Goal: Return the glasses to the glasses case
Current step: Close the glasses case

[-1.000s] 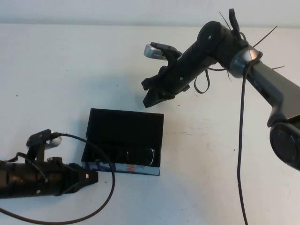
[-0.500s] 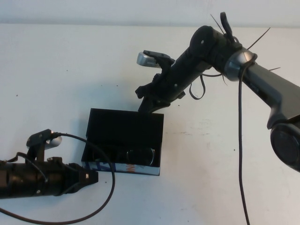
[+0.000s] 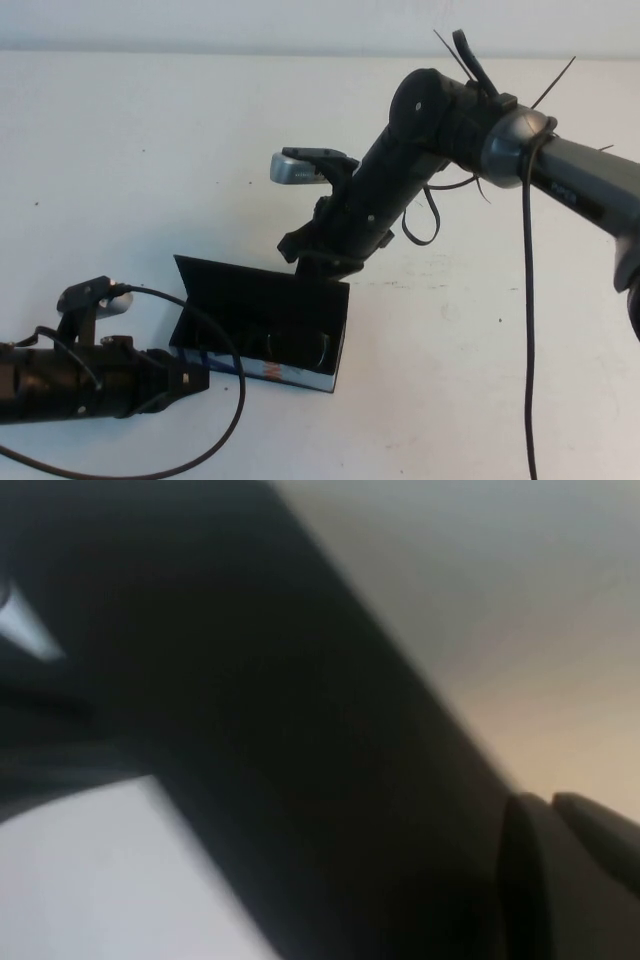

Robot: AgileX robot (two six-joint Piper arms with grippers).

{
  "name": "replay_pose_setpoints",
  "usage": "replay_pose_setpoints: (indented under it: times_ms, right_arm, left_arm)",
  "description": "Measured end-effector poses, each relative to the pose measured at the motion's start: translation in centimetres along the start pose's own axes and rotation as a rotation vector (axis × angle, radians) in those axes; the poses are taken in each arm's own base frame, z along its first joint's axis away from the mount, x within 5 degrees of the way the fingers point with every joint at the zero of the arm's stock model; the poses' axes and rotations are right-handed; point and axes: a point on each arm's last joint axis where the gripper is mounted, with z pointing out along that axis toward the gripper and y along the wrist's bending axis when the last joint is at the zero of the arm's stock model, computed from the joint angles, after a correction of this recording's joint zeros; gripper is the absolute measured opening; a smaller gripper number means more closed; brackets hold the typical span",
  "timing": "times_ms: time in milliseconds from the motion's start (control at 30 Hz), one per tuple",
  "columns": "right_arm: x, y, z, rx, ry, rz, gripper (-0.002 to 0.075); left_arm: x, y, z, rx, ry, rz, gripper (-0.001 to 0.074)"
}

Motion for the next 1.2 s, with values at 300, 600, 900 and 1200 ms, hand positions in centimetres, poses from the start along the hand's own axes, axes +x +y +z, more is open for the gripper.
replay_pose_setpoints:
  times_ms: [300,600,900,1200]
  right_arm:
    - [1.8,4.2,-0.3,-0.015,0.037,-0.075,-0.0011]
    - [2.0,4.8,0.3,-0.019,0.053,-0.091,-0.0011]
    - [2.1,4.5,1.1,-0.018,0.071,-0.079,-0.0011]
    - [2.4,4.9,2.5,0.016,0.117,-0.100,-0.0011]
  left_arm:
    - [-0.2,-0.1,-0.5,-0.056,-0.006,0.008,-0.0004]
    - [1.1,-2.8,-5.6,-0.221,-0.133,0.065,-0.0004]
    - [1.5,-8.3,-11.8,-0.174,-0.460,0.257,-0.0004]
    - [3.3,-11.7,-16.5,-0.185,-0.740,0.428,-0.0004]
